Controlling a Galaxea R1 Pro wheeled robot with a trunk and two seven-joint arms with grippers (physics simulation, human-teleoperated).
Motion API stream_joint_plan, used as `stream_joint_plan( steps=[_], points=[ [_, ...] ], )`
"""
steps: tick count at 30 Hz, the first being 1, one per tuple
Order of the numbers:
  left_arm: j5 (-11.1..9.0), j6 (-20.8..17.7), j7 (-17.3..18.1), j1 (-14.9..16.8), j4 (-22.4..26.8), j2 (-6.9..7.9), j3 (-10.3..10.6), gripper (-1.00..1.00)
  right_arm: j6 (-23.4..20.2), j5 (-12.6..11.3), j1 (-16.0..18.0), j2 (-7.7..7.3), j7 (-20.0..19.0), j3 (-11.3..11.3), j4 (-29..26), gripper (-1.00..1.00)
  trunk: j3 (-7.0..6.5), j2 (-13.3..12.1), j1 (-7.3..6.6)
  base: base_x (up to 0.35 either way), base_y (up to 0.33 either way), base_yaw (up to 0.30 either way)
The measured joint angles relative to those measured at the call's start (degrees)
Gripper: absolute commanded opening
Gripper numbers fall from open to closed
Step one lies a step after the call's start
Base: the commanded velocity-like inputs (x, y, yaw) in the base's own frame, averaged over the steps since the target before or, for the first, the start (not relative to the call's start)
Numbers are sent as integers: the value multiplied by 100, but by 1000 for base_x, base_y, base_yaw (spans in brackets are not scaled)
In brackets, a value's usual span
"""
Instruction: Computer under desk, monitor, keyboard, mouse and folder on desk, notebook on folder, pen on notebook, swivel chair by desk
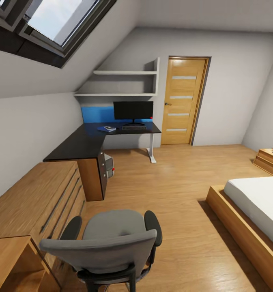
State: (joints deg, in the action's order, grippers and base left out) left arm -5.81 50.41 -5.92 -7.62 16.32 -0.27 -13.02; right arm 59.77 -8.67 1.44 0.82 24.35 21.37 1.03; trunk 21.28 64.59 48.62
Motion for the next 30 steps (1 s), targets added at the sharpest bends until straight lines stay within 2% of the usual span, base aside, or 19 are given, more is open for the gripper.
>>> stream_joint_plan(
  steps=[10, 23, 30],
  points=[
    [0, 0, 0, -1, 0, 0, 3, 100, 0, 0, 0, -4, 1, 0, 0, 100, 0, 0, 0, -7, 5, 24],
    [0, 0, -1, -1, 0, 0, 4, 100, 0, -7, 0, -2, 0, 0, 0, 100, 0, 0, 0, -1, 0, 220],
    [0, 0, 0, 0, 0, 0, 4, 100, 0, -2, 0, -3, 1, 0, 0, 100, 0, 0, 0, 0, 1, 92]
  ],
)
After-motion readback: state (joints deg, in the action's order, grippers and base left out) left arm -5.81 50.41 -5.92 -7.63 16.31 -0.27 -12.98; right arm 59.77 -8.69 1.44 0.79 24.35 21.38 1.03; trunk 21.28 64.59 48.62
